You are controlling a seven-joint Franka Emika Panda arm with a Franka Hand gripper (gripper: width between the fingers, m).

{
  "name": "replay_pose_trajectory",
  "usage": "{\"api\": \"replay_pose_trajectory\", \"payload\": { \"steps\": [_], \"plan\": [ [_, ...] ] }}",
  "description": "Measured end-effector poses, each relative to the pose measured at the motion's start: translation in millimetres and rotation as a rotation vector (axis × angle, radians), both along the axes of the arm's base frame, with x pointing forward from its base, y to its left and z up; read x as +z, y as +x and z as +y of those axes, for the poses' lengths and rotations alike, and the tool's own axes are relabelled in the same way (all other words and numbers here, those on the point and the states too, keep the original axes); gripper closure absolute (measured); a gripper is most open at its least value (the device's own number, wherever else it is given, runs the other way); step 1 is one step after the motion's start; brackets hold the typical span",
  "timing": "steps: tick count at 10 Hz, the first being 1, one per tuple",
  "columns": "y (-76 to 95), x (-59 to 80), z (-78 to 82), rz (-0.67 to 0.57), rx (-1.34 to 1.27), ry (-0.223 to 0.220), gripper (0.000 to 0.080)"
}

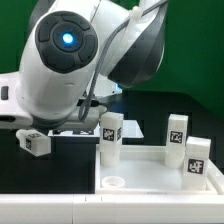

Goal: Assemble square table

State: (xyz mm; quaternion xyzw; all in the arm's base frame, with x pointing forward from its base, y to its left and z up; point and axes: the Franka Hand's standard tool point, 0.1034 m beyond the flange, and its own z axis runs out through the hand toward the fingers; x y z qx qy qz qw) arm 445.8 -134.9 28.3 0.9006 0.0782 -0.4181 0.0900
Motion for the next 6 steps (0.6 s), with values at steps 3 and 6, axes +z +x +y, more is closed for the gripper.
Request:
{"api": "replay_pose_trajectory", "payload": {
  "steps": [3, 6],
  "plan": [
    [-4.9, -7.3, -2.7, 0.007, -0.021, -0.009, 0.0150],
    [-7.0, -9.2, -6.0, 0.009, -0.036, -0.017, 0.0150]
  ]
}}
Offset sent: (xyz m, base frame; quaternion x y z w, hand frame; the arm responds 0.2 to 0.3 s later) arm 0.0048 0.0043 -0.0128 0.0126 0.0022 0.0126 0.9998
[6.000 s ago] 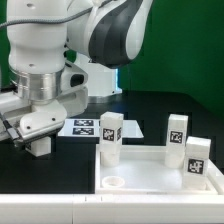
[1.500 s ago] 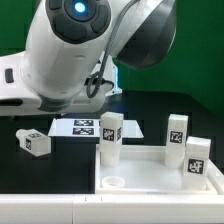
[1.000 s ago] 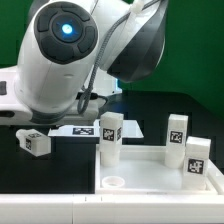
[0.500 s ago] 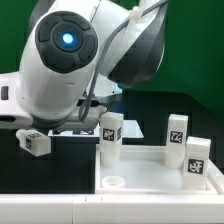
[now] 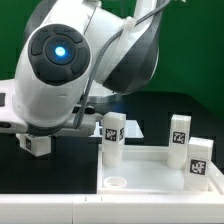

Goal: Assemble square table

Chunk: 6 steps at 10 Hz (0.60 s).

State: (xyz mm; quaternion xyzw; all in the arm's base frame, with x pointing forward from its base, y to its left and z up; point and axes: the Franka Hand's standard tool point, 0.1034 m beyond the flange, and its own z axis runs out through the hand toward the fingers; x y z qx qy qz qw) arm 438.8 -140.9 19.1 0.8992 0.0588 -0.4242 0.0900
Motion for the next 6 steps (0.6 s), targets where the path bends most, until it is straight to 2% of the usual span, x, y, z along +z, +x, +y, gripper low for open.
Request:
{"api": "replay_pose_trajectory", "payload": {
  "steps": [1, 2, 3, 4, 6],
  "plan": [
    [-0.2, 0.0, -0.6, 0.000, -0.001, 0.000, 0.0242],
    [-0.4, 0.0, -1.1, 0.000, -0.003, 0.000, 0.0242],
    [-0.7, 0.0, -1.8, 0.000, -0.004, 0.000, 0.0442],
    [-0.7, 0.3, -2.6, 0.000, -0.005, -0.001, 0.0524],
    [-1.2, 0.3, -3.9, 0.000, -0.009, -0.002, 0.0524]
  ]
}}
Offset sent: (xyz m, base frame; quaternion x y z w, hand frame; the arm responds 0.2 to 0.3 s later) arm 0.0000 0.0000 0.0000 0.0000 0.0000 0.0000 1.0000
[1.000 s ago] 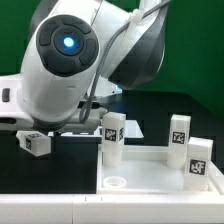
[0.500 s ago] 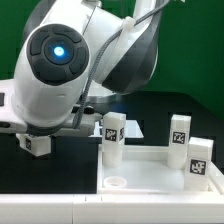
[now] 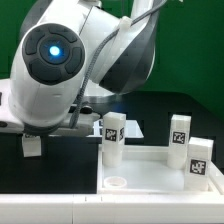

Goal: Assemble square table

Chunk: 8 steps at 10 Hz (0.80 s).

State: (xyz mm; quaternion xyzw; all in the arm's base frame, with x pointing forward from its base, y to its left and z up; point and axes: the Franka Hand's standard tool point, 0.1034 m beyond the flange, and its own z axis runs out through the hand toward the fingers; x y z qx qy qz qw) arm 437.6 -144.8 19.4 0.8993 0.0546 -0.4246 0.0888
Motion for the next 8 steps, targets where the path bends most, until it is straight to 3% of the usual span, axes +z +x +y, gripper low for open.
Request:
{"api": "replay_pose_trajectory", "payload": {
  "steps": [3, 5, 7, 8],
  "plan": [
    [0.1, 2.7, -1.4, 0.000, -0.008, 0.000, 0.0524],
    [14.2, 42.5, 0.0, -0.018, -0.043, 0.012, 0.0524],
    [26.9, 81.6, 13.7, -0.117, -0.041, 0.055, 0.0524],
    [29.7, 79.3, 14.0, -0.203, -0.033, 0.062, 0.0522]
  ]
}}
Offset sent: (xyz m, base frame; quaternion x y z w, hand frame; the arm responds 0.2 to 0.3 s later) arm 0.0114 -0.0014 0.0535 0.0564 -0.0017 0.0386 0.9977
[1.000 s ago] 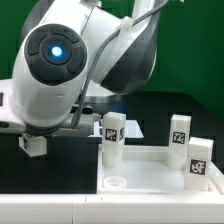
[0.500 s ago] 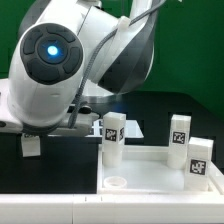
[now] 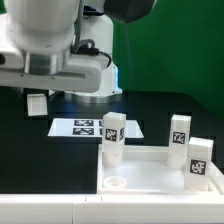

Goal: Assemble square table

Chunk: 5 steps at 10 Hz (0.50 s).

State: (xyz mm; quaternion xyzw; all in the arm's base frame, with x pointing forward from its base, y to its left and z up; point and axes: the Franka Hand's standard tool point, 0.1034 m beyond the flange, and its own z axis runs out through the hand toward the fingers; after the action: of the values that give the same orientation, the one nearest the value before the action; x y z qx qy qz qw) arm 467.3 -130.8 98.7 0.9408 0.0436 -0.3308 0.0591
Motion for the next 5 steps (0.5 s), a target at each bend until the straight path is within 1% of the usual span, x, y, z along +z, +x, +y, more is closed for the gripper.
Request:
{"api": "replay_pose_trajectory", "payload": {
  "steps": [1, 2, 3, 4, 5],
  "plan": [
    [-0.1, -1.8, -1.8, -0.064, 0.007, 0.008, 0.0522],
    [1.1, -0.8, -1.9, -0.107, 0.010, 0.014, 0.0522],
    [9.5, 1.6, -0.5, -0.190, 0.026, 0.019, 0.0522],
    [20.7, 16.6, 11.5, -0.233, 0.011, 0.038, 0.0522],
    [57.9, 45.9, 17.3, -0.353, 0.016, 0.072, 0.0522]
  ]
}}
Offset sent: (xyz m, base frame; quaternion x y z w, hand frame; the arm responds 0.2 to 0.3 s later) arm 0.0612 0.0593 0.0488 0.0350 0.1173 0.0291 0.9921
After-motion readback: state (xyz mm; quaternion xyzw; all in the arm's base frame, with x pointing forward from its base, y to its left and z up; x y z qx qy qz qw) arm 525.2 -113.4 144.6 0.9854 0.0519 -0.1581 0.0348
